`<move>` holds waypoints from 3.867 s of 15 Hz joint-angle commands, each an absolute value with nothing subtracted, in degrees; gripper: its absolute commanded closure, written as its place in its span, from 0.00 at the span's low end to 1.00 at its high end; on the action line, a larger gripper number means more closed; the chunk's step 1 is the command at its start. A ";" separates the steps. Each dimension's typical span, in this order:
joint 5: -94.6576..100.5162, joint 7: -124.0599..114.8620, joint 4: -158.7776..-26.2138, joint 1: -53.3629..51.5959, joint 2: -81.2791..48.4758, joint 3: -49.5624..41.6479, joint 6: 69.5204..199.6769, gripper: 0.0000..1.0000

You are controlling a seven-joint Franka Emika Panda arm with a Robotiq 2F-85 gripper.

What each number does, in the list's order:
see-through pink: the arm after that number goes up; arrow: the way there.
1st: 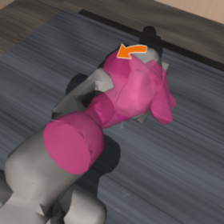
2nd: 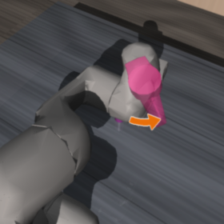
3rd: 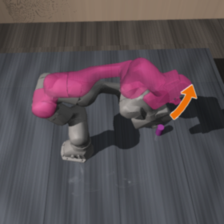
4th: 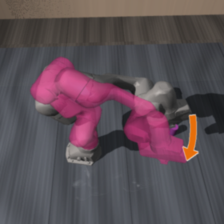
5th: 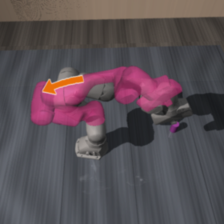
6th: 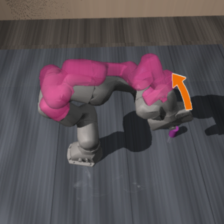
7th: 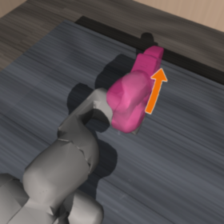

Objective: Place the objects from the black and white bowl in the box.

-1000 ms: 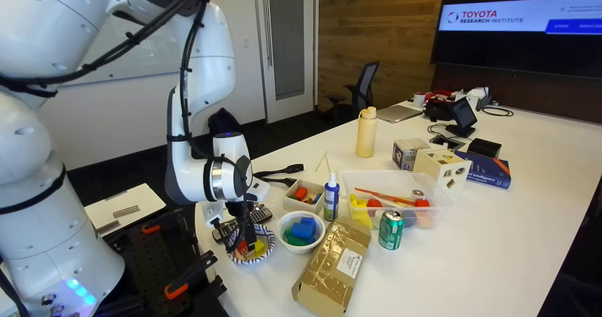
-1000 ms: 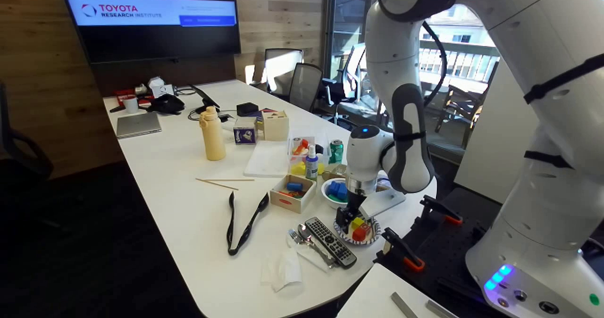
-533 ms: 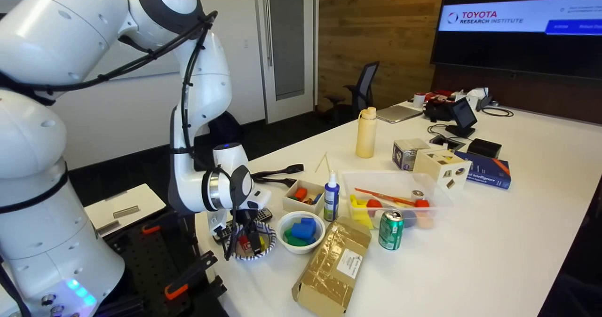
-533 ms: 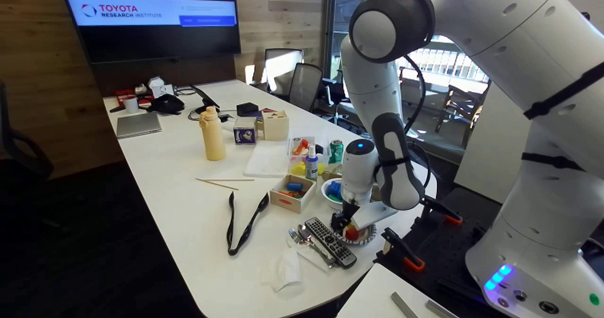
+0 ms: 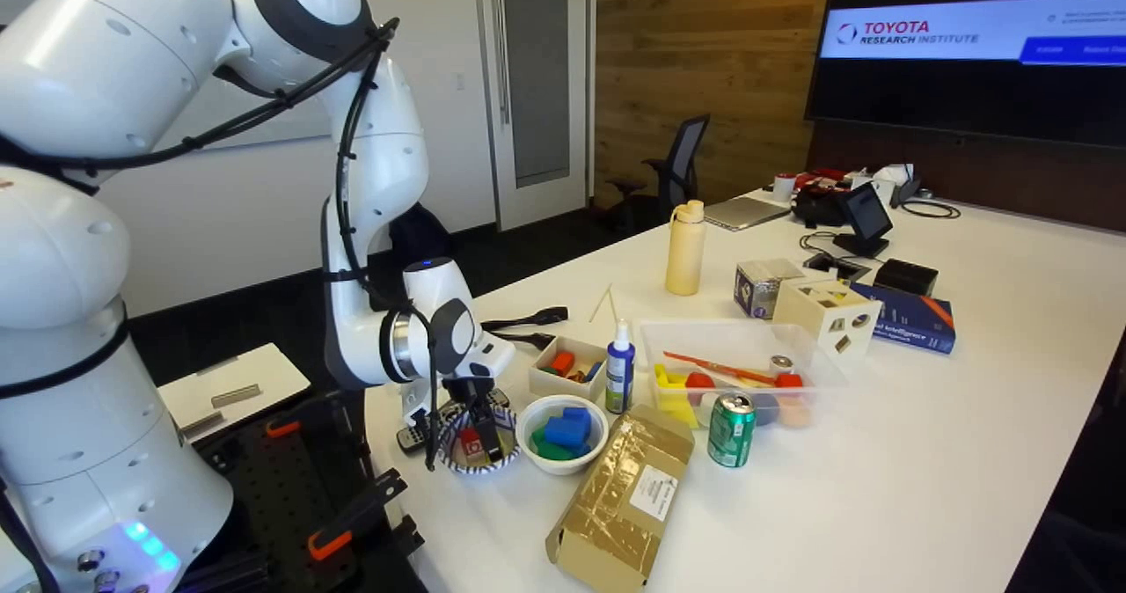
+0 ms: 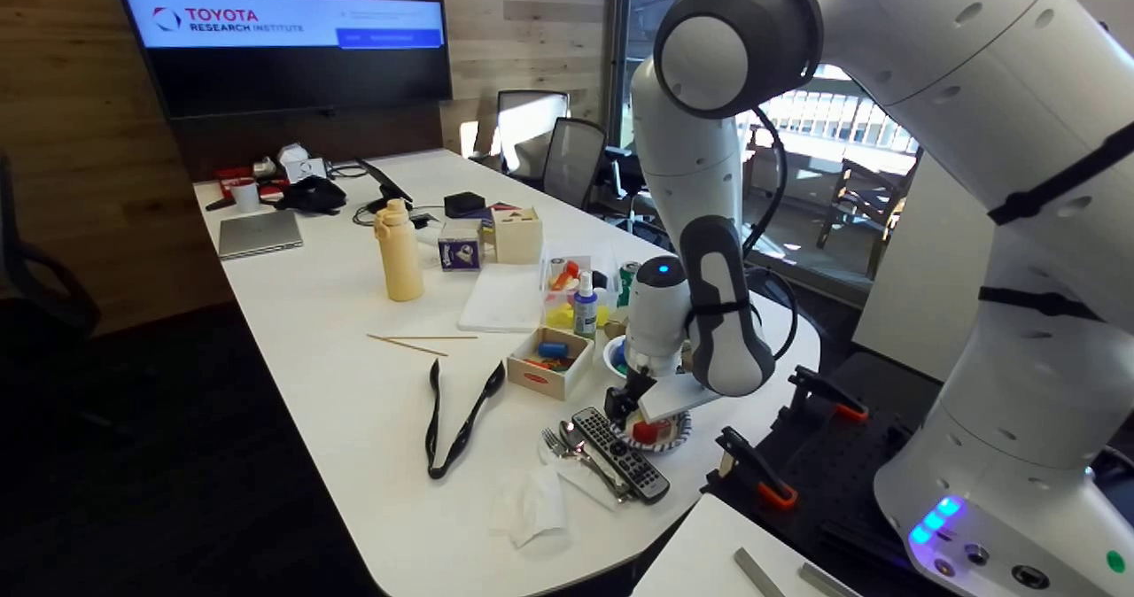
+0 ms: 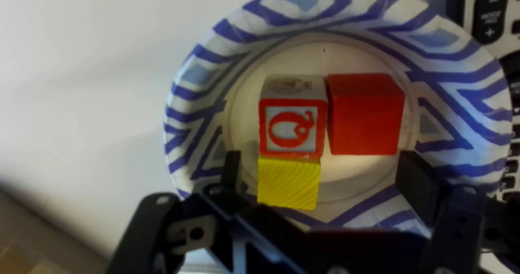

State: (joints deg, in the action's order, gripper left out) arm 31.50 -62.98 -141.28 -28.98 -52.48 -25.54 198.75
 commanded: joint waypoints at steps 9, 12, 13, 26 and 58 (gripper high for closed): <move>-13.14 -22.35 -143.40 -25.67 -48.72 -11.86 198.57 0.91; -14.33 -17.09 -148.53 -23.38 -43.36 -10.35 198.57 0.91; -14.32 -15.54 -149.77 -23.03 -41.23 -10.61 197.47 0.91; -11.57 -1.12 -137.89 -20.15 -33.70 -11.22 197.84 0.91; -9.80 -2.94 -144.36 1.45 -29.80 7.25 167.22 0.00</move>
